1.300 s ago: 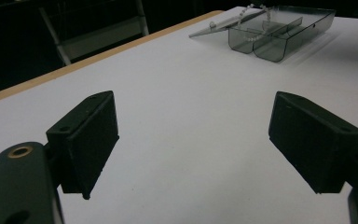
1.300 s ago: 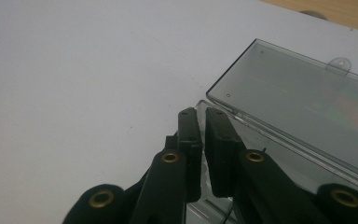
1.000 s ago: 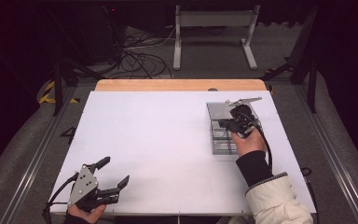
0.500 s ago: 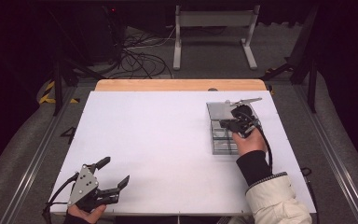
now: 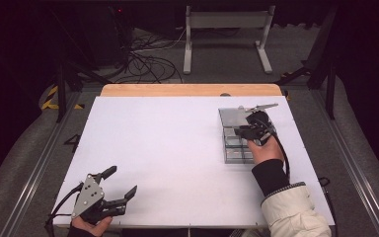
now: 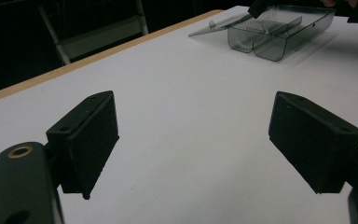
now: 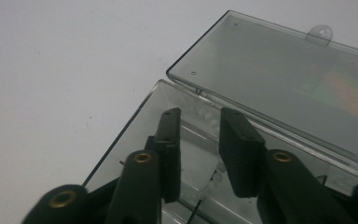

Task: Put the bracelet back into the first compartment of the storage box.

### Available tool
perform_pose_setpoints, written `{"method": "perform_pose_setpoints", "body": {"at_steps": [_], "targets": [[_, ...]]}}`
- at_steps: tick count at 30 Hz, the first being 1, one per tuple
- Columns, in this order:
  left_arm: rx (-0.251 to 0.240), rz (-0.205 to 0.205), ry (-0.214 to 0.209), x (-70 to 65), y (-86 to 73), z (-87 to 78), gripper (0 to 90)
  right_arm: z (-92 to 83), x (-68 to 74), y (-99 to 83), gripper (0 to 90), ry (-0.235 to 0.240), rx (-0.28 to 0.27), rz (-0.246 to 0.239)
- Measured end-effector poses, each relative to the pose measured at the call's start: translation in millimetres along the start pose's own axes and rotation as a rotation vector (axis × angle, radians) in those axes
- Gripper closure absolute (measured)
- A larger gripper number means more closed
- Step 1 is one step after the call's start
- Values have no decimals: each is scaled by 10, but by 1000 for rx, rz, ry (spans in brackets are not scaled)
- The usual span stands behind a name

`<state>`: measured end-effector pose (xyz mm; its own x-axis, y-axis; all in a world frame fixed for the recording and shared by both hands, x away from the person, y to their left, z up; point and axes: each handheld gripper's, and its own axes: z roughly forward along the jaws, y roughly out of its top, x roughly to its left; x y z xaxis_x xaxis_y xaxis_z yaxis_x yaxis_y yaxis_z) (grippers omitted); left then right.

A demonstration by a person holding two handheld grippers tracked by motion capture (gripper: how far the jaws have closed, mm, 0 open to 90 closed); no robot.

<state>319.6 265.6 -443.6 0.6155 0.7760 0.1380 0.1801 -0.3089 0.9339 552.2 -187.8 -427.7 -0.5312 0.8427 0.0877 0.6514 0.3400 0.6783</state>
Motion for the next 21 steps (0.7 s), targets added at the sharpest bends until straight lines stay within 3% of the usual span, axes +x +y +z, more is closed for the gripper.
{"method": "perform_pose_setpoints", "body": {"at_steps": [3, 10, 17, 21], "targets": [[-1, -2, 1, -1, 0, 1, 163, -33, -4, 1, 582, -12, -16, -10], [-3, -2, 3, 2, 1, 3, 163, -140, -6, 8, 389, 19, -79, -21], [-5, -4, 3, 2, 2, 1, 163, -296, 86, 23, 159, 25, -161, -87], [-4, -2, 3, 2, 3, -1, 163, -432, 156, 18, 128, 60, -210, -101]]}}
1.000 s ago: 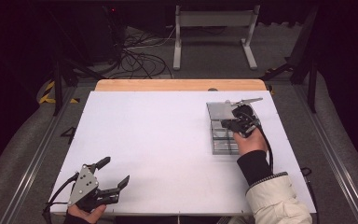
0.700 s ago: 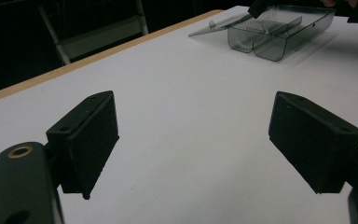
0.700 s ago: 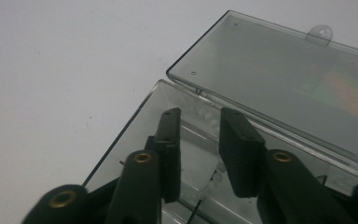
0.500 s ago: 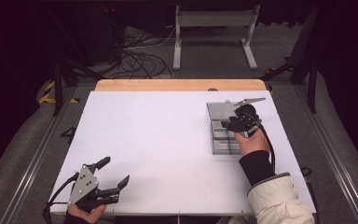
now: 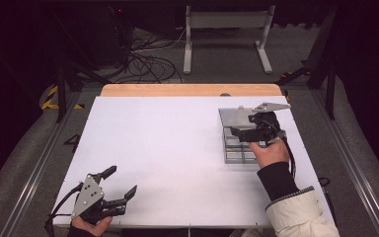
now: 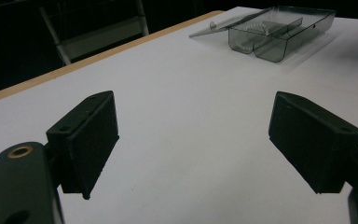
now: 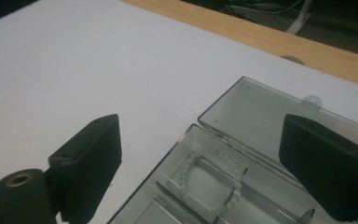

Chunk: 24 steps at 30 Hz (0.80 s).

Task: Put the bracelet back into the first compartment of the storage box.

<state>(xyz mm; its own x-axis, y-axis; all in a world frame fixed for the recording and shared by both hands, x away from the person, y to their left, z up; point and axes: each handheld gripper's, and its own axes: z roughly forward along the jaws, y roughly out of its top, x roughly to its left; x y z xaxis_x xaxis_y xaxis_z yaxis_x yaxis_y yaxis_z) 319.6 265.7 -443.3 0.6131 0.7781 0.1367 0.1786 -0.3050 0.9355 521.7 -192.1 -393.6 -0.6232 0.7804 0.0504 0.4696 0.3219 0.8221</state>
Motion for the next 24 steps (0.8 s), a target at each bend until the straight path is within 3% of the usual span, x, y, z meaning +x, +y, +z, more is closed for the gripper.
{"method": "perform_pose_setpoints", "body": {"at_steps": [14, 24], "targets": [[0, 1, 0, -3, 1, 0, 163, -354, 244, 15, 112, 48, -67, -72], [1, 3, 0, -4, 2, -2, 163, -442, 288, -6, 106, 56, -82, -89]]}}
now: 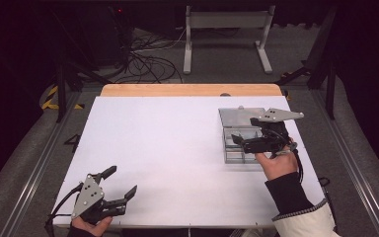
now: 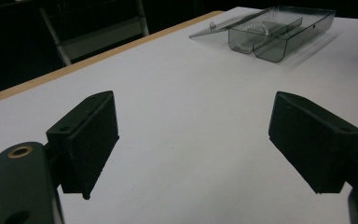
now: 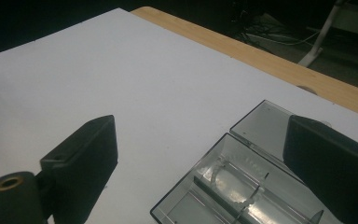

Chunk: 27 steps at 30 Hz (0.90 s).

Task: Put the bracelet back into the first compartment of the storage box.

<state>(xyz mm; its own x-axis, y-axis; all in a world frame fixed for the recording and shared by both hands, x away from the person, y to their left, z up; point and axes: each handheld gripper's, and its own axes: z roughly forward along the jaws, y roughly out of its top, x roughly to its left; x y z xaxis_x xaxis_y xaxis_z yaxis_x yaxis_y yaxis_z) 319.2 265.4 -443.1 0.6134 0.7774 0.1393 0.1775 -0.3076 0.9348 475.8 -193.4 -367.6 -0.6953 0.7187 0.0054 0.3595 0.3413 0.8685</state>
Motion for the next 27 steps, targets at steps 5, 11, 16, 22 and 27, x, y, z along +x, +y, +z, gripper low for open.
{"method": "perform_pose_setpoints", "body": {"at_steps": [5, 11, 16, 22, 27], "targets": [[-3, 6, 2, 3, 2, -1, 163, -30, 23, -22, 75, 13, -18, -8], [-1, 3, -1, -3, 1, -3, 163, -136, 91, -79, 19, 65, -77, -30], [-1, 5, 0, -3, 2, -1, 163, -270, 162, -132, 4, 88, -110, -65], [-1, 5, 2, -5, 3, 0, 163, -363, 194, -230, 4, 109, -121, -66], [-1, 3, 1, -3, 3, -1, 163, -392, 208, -334, 0, 129, -130, -77]]}}
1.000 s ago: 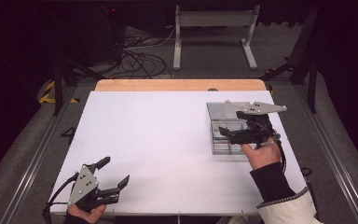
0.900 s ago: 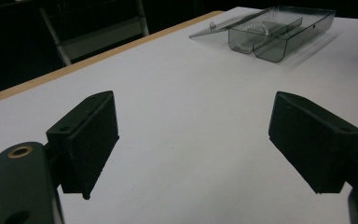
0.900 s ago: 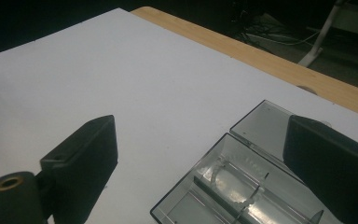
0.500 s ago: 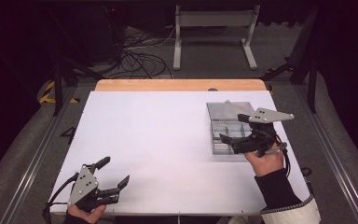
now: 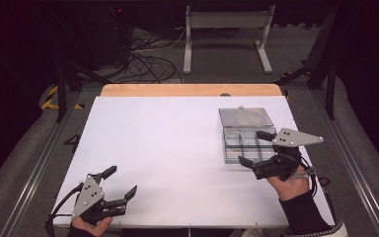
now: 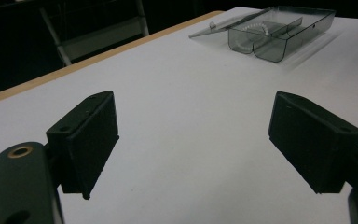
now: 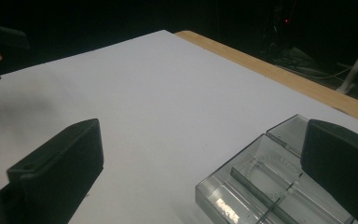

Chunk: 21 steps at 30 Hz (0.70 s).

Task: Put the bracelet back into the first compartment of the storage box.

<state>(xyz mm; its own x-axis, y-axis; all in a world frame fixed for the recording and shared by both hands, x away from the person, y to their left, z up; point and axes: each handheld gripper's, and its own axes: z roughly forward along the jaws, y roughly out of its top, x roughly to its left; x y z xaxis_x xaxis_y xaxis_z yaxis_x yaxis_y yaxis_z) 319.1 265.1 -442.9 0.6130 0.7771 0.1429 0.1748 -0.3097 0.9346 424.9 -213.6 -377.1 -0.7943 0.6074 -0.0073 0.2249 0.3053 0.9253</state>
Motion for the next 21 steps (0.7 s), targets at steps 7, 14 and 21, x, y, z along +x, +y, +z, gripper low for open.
{"method": "perform_pose_setpoints", "body": {"at_steps": [7, 14, 21], "targets": [[0, 3, 3, 3, 1, -6, 163, -28, 22, -166, 0, 30, 8, 7], [-3, 2, 7, 5, 1, 0, 163, -29, 32, -344, 0, 43, 20, 12], [-1, 3, 6, 6, 1, -9, 163, -47, 29, -527, 0, 46, 35, 30]]}}
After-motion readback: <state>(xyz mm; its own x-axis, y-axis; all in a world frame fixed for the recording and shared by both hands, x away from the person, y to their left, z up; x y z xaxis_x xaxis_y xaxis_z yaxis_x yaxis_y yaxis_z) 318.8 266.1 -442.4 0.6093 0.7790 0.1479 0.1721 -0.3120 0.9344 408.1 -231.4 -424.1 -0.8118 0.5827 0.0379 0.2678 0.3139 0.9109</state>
